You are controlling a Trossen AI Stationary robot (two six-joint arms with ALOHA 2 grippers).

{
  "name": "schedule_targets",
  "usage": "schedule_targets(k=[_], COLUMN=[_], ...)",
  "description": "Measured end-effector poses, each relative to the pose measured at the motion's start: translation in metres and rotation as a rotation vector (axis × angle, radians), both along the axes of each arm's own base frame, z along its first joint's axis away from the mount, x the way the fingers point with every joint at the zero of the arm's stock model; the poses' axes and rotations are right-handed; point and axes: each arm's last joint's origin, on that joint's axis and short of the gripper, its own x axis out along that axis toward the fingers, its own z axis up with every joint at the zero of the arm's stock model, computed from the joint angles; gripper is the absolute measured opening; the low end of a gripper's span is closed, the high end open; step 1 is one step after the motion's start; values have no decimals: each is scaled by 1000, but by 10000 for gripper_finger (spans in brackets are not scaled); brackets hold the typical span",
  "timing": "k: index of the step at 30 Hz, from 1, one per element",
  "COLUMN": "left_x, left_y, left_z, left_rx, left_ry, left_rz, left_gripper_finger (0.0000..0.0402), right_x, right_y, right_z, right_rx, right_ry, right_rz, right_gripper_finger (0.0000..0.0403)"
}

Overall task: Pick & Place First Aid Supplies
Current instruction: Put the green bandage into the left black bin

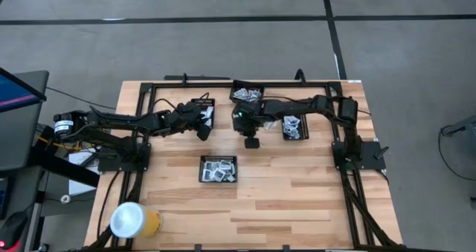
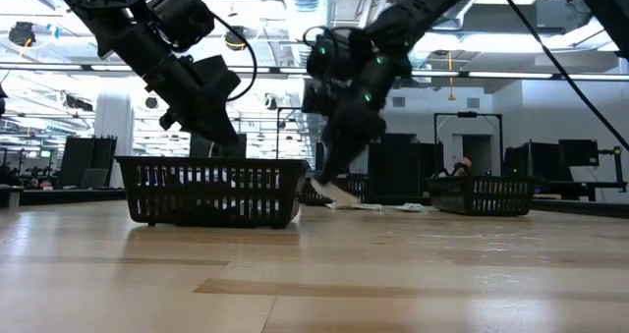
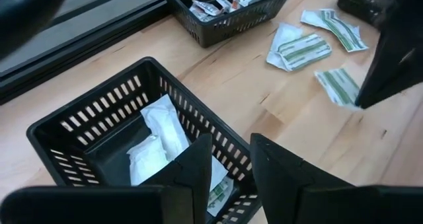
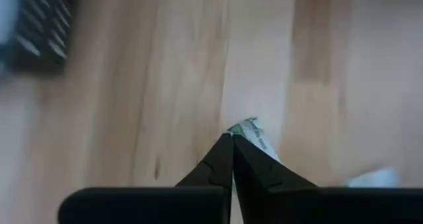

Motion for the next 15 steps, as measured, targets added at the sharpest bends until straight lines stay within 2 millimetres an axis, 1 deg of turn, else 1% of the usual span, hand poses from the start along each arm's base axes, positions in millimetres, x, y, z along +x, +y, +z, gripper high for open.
schedule_targets(k=[6, 10, 15], left_x=[2, 3, 7], left_y=[-6, -10, -16], left_z=[1, 1, 5], left_rx=[2, 21, 82], left_ry=[-7, -5, -4], left_rz=[-27, -59, -146], left_gripper_finger=[104, 104, 104], right_x=[14, 21, 27], right_y=[-2, 0, 2], right_z=[37, 59, 86], right_rx=[72, 156, 270], right_ry=[-61, -107, -191], right_rz=[43, 94, 161], right_gripper_finger=[1, 1, 1])
